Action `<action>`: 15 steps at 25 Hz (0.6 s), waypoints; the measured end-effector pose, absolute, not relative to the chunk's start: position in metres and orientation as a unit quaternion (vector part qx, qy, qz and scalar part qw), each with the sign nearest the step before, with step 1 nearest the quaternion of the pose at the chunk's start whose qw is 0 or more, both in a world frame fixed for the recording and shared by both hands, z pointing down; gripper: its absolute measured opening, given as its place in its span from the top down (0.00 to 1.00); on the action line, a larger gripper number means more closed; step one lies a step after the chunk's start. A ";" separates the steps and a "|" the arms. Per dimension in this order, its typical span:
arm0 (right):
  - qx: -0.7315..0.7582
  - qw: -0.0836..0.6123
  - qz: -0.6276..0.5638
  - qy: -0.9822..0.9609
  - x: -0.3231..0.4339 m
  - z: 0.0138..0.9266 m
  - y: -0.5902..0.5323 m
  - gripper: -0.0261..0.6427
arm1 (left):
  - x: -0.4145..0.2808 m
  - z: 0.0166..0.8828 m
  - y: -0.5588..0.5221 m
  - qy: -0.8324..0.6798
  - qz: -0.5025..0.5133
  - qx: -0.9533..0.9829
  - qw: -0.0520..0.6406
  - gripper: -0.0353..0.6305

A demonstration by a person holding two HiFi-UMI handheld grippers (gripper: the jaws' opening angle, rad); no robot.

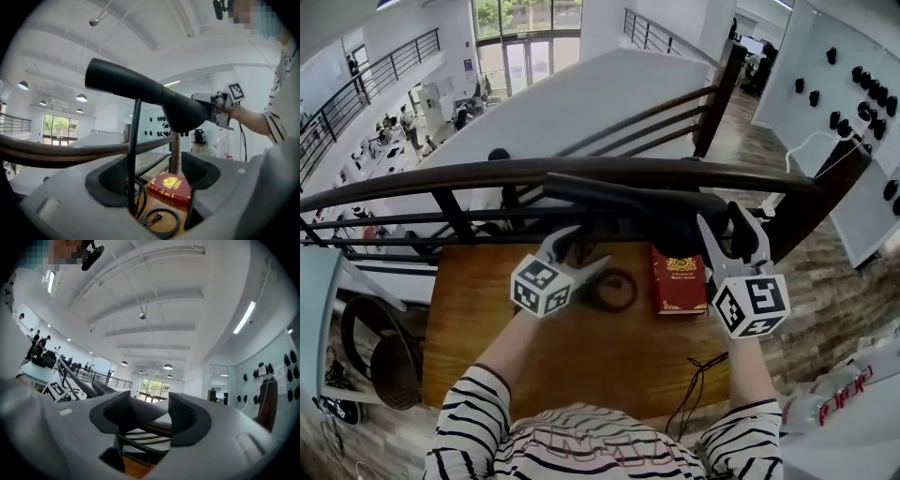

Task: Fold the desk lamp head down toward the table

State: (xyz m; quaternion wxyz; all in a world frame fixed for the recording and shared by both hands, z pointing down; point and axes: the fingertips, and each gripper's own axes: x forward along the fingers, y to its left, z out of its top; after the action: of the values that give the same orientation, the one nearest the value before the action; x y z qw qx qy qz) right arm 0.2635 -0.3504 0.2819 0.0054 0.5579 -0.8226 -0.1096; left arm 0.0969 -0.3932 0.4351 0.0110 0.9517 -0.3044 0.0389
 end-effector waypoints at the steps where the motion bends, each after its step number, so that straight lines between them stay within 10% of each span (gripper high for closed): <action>1: 0.557 0.010 -0.103 -0.824 0.264 0.288 -0.351 0.60 | 0.097 0.435 -0.393 -0.303 0.039 0.952 0.011 0.41; 15: 0.526 0.112 -0.021 -0.843 0.240 0.393 -0.366 0.59 | 0.094 0.439 -0.389 -0.289 0.038 0.956 0.016 0.40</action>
State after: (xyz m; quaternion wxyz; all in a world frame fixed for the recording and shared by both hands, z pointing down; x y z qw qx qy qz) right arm 0.2401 -0.3663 0.3933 0.1117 0.5261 -0.8428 -0.0206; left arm 0.0938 -0.3886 0.4395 0.0165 0.9565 -0.2889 0.0383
